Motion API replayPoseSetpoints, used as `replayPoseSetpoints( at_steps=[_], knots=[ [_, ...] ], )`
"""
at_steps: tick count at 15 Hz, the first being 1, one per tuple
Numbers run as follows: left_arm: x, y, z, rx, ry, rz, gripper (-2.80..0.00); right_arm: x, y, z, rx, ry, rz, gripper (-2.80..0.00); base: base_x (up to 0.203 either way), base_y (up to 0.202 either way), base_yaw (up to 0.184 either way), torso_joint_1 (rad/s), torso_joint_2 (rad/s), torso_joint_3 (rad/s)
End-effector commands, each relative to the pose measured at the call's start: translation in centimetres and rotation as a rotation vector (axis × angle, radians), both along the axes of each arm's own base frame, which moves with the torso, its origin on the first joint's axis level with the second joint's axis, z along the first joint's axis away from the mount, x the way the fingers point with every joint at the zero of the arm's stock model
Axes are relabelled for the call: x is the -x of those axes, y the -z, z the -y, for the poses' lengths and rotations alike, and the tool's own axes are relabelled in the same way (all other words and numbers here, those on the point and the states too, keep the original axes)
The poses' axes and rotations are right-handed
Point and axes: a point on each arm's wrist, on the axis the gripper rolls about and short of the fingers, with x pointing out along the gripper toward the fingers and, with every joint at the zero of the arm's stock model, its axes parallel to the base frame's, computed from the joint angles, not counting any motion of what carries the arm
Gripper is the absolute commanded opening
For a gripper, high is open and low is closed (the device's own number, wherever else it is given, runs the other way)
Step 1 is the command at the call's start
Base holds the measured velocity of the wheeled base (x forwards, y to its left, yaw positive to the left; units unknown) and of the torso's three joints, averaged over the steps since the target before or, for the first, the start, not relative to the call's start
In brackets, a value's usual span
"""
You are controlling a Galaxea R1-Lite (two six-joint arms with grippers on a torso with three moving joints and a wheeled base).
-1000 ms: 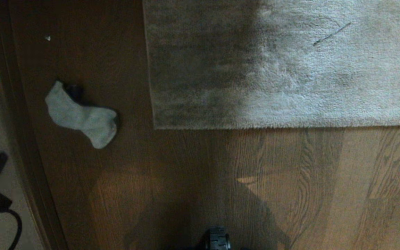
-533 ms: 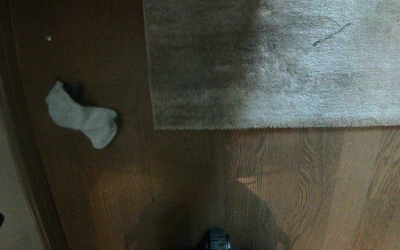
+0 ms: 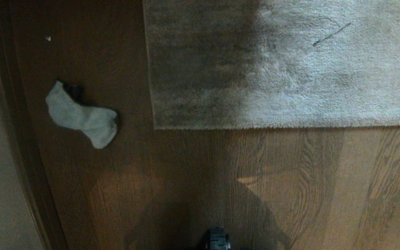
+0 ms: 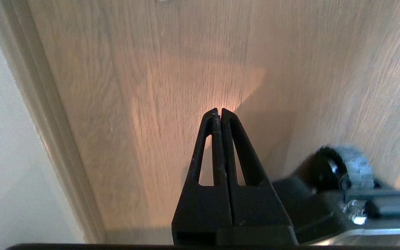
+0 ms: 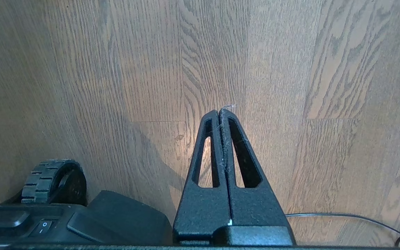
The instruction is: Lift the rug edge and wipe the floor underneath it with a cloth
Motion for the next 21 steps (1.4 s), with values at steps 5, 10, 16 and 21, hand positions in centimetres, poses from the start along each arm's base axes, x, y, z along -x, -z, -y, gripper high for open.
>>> replayPoseSetpoints(
  at_steps=[5,10,16,21],
  knots=[
    [2.1,1.5,-0.2,-0.003,-0.062,0.125,-2.80,0.0,0.0,0.0,0.000,-0.001,-0.001,-2.80,0.000,0.000,0.000,0.000,0.00,0.000],
    [2.1,1.5,-0.2,-0.002,-0.063,0.124,-2.80,0.0,0.0,0.0,0.000,0.000,0.000,-2.80,0.000,0.000,0.000,0.000,0.00,0.000],
    [2.1,1.5,-0.2,-0.002,-0.064,0.124,-2.80,0.0,0.0,0.0,0.000,0.000,0.000,-2.80,0.000,0.000,0.000,0.000,0.00,0.000],
    [2.1,1.5,-0.2,-0.002,-0.064,0.125,-2.80,0.0,0.0,0.0,0.000,-0.001,-0.001,-2.80,0.000,0.000,0.000,0.000,0.00,0.000]
  ],
)
